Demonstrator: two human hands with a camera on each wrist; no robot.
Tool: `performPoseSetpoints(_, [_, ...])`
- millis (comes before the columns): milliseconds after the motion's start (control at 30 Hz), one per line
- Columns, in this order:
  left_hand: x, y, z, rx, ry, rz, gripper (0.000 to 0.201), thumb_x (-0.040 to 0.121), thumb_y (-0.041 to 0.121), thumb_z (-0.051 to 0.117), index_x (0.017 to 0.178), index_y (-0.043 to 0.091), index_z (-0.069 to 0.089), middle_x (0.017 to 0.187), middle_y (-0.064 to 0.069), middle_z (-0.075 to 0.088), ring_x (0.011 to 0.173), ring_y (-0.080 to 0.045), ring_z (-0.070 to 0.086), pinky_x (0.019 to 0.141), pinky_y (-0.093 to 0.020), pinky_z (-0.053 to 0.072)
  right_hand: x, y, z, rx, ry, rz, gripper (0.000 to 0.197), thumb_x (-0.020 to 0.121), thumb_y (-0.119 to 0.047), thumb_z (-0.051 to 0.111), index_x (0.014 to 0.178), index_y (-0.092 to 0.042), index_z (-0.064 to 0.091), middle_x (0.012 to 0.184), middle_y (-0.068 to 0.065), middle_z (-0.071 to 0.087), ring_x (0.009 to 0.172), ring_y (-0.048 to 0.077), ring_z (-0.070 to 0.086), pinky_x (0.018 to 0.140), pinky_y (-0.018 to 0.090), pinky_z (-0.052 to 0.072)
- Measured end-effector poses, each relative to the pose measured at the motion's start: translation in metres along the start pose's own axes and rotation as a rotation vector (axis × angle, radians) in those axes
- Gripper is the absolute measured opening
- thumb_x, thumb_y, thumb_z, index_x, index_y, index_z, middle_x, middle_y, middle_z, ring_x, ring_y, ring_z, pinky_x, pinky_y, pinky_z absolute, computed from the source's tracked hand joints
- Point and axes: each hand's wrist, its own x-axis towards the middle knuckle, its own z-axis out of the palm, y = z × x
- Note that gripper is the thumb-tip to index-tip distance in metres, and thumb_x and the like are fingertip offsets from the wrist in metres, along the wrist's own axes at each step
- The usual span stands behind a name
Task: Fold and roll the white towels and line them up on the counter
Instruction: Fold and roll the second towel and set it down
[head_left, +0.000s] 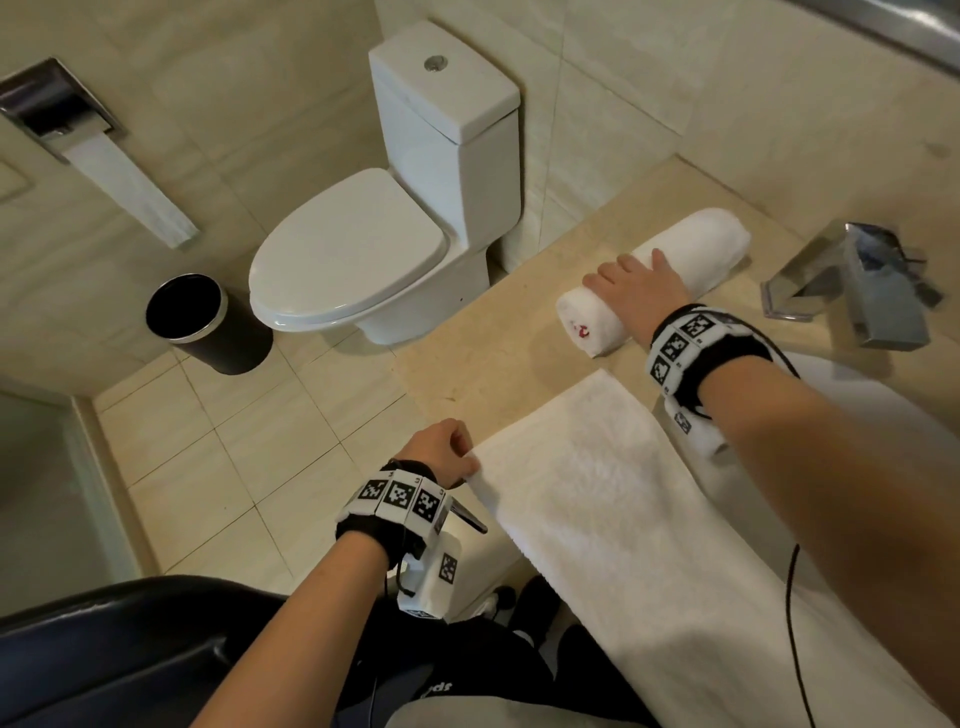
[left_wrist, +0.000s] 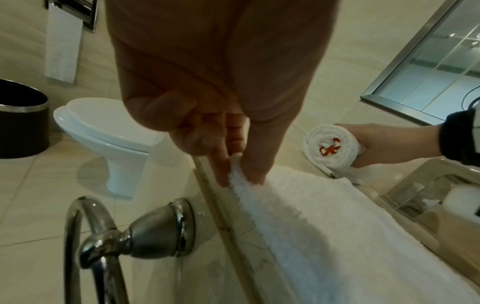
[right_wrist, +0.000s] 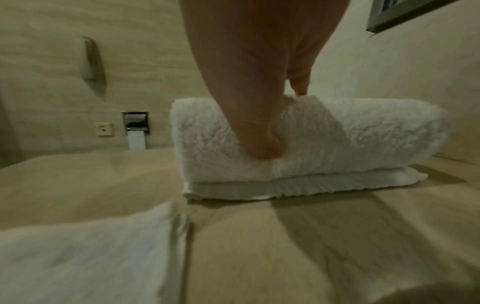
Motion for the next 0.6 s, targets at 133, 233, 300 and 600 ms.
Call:
performPoseSetpoints(133, [0.000, 0.001, 0.001, 0.002, 0.006, -0.006, 0.014, 0.083, 0.018, 0.064, 0.083, 0.020, 0.050, 0.081, 0.004, 0.055, 0.077, -0.016, 0.053, 0.072, -0.028, 0.046, 0.011, 0.017, 0.002, 0.009, 0.005, 0.073, 0.064, 0.085, -0.020, 0.060, 0.141, -0.022, 0.027, 0.146, 0.004, 0.032, 0.139, 0.026, 0.023, 0.112, 0.050, 0.022])
performPoseSetpoints(233, [-0.001, 0.002, 0.002, -0.007, 0.018, -0.013, 0.014, 0.083, 0.016, 0.062, 0.083, 0.022, 0.050, 0.079, 0.006, 0.054, 0.079, -0.016, 0.055, 0.073, -0.030, 0.048, 0.009, 0.020, 0.009, 0.020, 0.036, 0.057, 0.061, 0.089, -0.013, 0.052, 0.143, -0.020, 0.023, 0.148, 0.006, 0.028, 0.140, 0.027, 0.020, 0.113, 0.048, 0.022])
performPoseSetpoints(300, [-0.002, 0.002, 0.003, -0.004, 0.034, -0.010, 0.013, 0.083, 0.015, 0.061, 0.084, 0.021, 0.049, 0.077, 0.007, 0.052, 0.078, -0.016, 0.053, 0.067, -0.026, 0.045, 0.005, 0.022, 0.010, 0.021, 0.038, 0.052, 0.070, 0.087, -0.015, 0.056, 0.145, -0.021, 0.018, 0.151, 0.005, 0.023, 0.142, 0.026, 0.016, 0.114, 0.049, 0.017])
performPoseSetpoints(600, [-0.004, 0.006, 0.003, 0.003, 0.031, -0.032, 0.011, 0.084, 0.016, 0.061, 0.090, 0.019, 0.052, 0.090, 0.001, 0.059, 0.087, -0.021, 0.059, 0.081, -0.033, 0.052, -0.003, 0.028, 0.008, 0.016, 0.070, 0.093, 0.077, 0.086, -0.007, 0.055, 0.148, -0.025, 0.012, 0.157, 0.004, 0.013, 0.145, 0.024, 0.012, 0.116, 0.050, 0.012])
